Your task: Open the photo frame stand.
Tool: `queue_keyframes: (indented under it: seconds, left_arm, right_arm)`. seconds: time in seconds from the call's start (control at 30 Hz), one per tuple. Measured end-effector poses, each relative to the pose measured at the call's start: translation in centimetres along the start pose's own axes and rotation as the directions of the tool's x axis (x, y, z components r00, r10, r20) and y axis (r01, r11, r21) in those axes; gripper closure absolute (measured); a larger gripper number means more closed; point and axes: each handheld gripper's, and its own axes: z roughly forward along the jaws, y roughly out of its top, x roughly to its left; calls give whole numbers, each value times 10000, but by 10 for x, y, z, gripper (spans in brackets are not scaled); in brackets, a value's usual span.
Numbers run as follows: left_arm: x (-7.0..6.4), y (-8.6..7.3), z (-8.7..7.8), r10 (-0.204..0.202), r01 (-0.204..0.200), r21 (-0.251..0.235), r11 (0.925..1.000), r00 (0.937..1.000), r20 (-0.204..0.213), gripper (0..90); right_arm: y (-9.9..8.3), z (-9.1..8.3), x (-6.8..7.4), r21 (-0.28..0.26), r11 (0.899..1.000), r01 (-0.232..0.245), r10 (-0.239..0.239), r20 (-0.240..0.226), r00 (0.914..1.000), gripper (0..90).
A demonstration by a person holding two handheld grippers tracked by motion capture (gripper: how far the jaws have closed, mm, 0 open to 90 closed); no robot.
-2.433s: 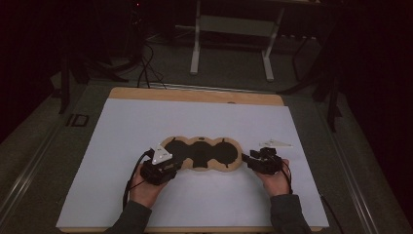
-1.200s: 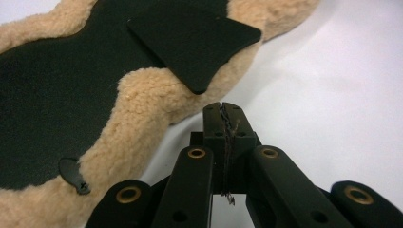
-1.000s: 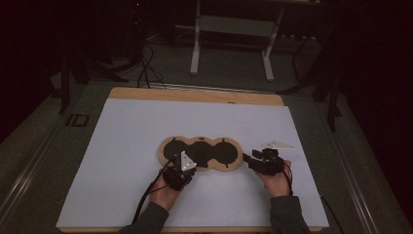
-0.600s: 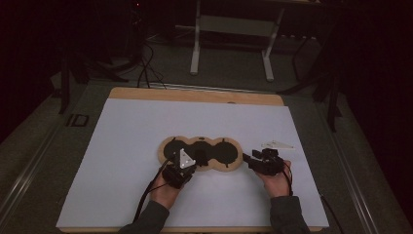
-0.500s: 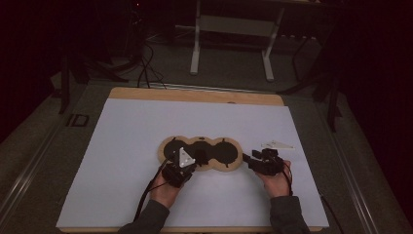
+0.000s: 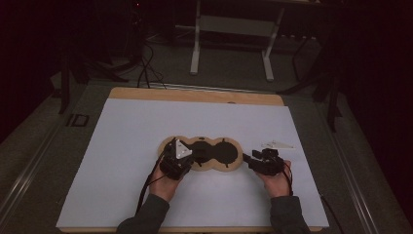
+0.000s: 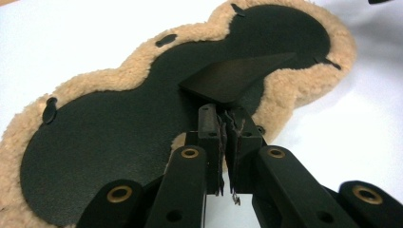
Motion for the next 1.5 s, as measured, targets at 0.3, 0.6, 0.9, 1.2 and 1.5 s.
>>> queue_keyframes:
  seconds: [0.3, 0.6, 0.9, 1.2, 1.5]
  left_arm:
    - [-1, 1, 3, 677, -676, 234, 9974, 9977, -7, 599]
    - [-5, 10, 11, 1409, -1398, 320, 9897, 9894, -361, 527]
    - [-9, 20, 20, 2377, -2358, 490, 9706, 9707, -361, 520]
    - [-12, 29, 31, 3146, -3112, 923, 9458, 9489, -244, 569]
    - [-14, 39, 31, 3513, -3462, 955, 9333, 9353, -428, 663]
  right_arm:
    - [0, 0, 0, 38, 10000, 49, -49, -27, 10000, 515]
    - [0, 0, 0, 8, 10000, 64, -64, -56, 10000, 516]
    - [0, 0, -1, 32, 10000, 86, -86, -82, 9999, 515]
    - [-1, 0, -1, 33, 10000, 62, -61, -147, 9999, 515]
    - [0, 0, -1, 50, 10000, 39, -38, -177, 9998, 512]
